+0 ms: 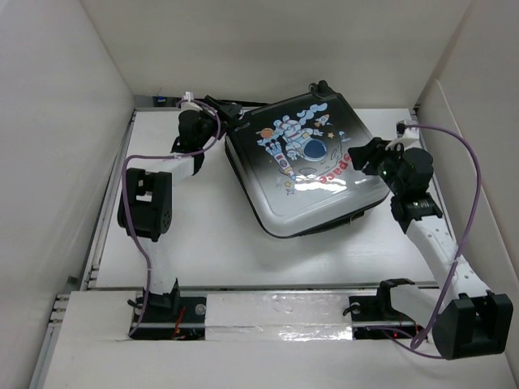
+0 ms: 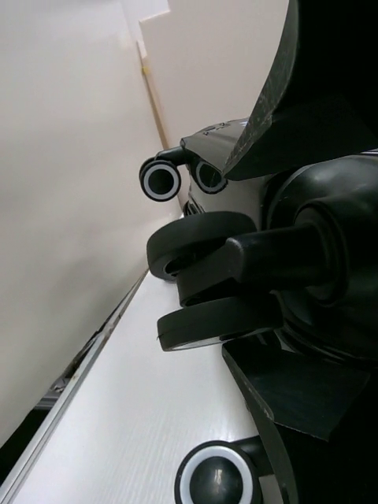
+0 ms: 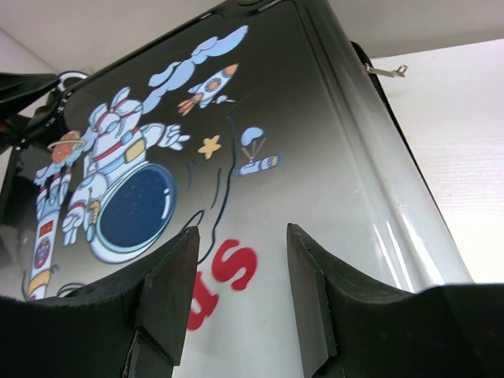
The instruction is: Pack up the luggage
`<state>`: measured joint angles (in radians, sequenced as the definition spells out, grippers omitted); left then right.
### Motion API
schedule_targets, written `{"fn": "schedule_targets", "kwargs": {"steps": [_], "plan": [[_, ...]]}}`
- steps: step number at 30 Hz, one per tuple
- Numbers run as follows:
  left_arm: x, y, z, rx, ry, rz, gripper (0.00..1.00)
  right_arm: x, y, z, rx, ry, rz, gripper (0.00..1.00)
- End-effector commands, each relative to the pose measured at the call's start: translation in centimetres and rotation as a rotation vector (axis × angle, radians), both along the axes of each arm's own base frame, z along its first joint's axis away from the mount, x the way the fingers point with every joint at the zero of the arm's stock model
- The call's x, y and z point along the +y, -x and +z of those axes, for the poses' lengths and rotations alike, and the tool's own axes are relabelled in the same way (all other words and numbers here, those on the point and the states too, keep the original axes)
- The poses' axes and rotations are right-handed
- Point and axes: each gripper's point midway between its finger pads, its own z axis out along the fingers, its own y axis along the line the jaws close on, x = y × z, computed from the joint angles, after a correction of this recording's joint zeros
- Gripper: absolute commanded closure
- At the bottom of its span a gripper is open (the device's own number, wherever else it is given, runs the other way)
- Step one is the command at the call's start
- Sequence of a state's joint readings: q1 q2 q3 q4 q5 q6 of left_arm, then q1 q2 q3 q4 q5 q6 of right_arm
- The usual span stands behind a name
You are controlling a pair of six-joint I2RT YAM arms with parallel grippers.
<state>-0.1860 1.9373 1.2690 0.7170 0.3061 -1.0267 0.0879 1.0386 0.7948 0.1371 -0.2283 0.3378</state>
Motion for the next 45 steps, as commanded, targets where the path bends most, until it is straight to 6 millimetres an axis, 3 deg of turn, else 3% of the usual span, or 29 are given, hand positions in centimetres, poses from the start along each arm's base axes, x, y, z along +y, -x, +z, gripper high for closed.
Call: {"fn": "schedule_targets", "kwargs": {"steps": [1,4,8,11,12,17,21,26,30,34,35,37,40,42,45], "plan": [[-1.2,0.0,3.7,-0.125,0.083,-0.016,0.2,0.4,1.0,0.4,-0.018,0.018,0.016,0.46],[-1.6,0.0,4.1,-0.147,0.111,-0.018,0.39,0.6,1.4,0.1,-0.01,0.033,0.025,0.46],[-1.7,0.9,6.2,-0.19,0.145,-0.036,0.81,0.7,2.3,-0.6,0.0,0.044,0.028,0.46],[-1.4,1.6,7.4,-0.203,0.134,-0.03,0.96,0.8,2.8,-0.2,-0.015,0.036,0.025,0.35],[-1.3,2.1,8.9,-0.226,0.138,-0.03,0.99,0.8,2.9,-0.2,-0.02,0.034,0.025,0.28],[-1.4,3.8,13.9,-0.271,0.14,-0.057,1.0,0.8,2.5,0.1,-0.018,0.038,0.021,0.19],[-1.4,4.8,16.8,-0.29,0.133,-0.077,1.0,0.5,2.2,0.7,-0.028,0.038,0.004,0.0],[-1.6,5.9,19.8,-0.317,0.147,-0.107,1.0,0.5,1.9,1.7,-0.036,0.042,0.002,0.0],[-1.6,6.7,21.0,-0.317,0.146,-0.115,1.0,0.4,1.2,1.0,-0.022,0.045,-0.011,0.0],[-2.2,8.4,19.6,-0.286,0.181,-0.153,1.0,0.5,0.2,-0.7,0.035,0.059,-0.01,0.0],[-2.1,8.8,17.7,-0.265,0.189,-0.154,1.0,0.7,0.0,-0.8,0.035,0.055,-0.002,0.0],[-1.8,9.9,16.6,-0.254,0.202,-0.147,1.0,0.9,-0.4,-1.0,0.04,0.049,0.004,0.0],[-1.4,10.7,13.0,-0.189,0.201,-0.133,1.0,1.2,-1.0,-1.5,0.049,0.044,0.015,0.0],[-1.9,11.7,12.8,-0.2,0.238,-0.176,1.0,1.2,-1.4,-1.9,0.06,0.049,0.013,0.0],[-2.5,13.0,14.6,-0.216,0.276,-0.226,1.0,1.2,-1.8,-1.9,0.061,0.051,0.01,0.0]]}}
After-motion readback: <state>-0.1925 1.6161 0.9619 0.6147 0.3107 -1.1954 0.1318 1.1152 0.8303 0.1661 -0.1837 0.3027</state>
